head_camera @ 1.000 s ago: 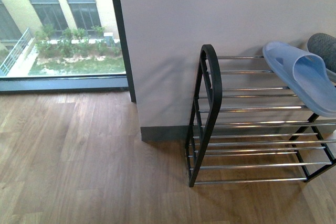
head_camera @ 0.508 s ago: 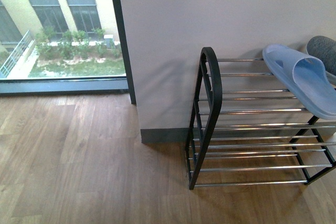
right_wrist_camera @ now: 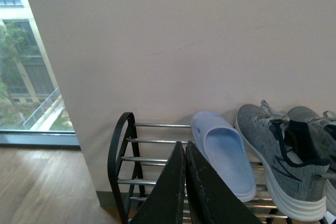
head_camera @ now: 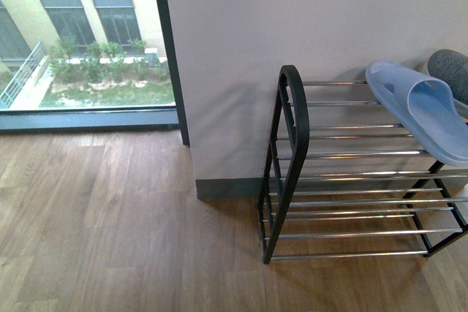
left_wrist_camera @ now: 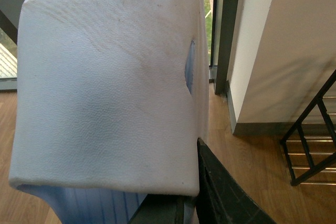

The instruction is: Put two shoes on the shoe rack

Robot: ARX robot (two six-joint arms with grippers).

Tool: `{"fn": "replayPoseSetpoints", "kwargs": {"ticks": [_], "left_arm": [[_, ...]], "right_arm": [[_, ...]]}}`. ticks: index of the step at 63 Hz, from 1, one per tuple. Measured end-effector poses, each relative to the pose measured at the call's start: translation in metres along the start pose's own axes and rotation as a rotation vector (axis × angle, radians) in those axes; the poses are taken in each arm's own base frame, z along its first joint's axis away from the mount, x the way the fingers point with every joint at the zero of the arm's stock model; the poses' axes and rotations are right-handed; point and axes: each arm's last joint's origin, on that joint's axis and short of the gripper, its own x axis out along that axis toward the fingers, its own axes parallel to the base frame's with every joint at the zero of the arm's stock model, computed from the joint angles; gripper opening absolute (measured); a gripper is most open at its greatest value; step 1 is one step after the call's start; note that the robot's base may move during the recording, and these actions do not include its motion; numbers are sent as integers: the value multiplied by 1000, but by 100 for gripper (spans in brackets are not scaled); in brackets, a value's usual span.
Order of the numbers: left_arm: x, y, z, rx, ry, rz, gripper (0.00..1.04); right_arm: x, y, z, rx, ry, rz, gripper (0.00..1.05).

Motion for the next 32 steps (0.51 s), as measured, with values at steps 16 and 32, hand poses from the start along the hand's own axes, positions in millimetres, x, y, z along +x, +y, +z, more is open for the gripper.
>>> {"fn": "replayPoseSetpoints", "kwargs": {"ticks": [16, 32], "left_arm": [[0, 0, 0, 0, 0, 0, 2], [0, 0, 0, 0, 0, 2, 2]], "right_arm": [[-5, 4, 0, 0, -5, 30, 2], [-17, 4, -3, 0, 7, 28, 2]]}}
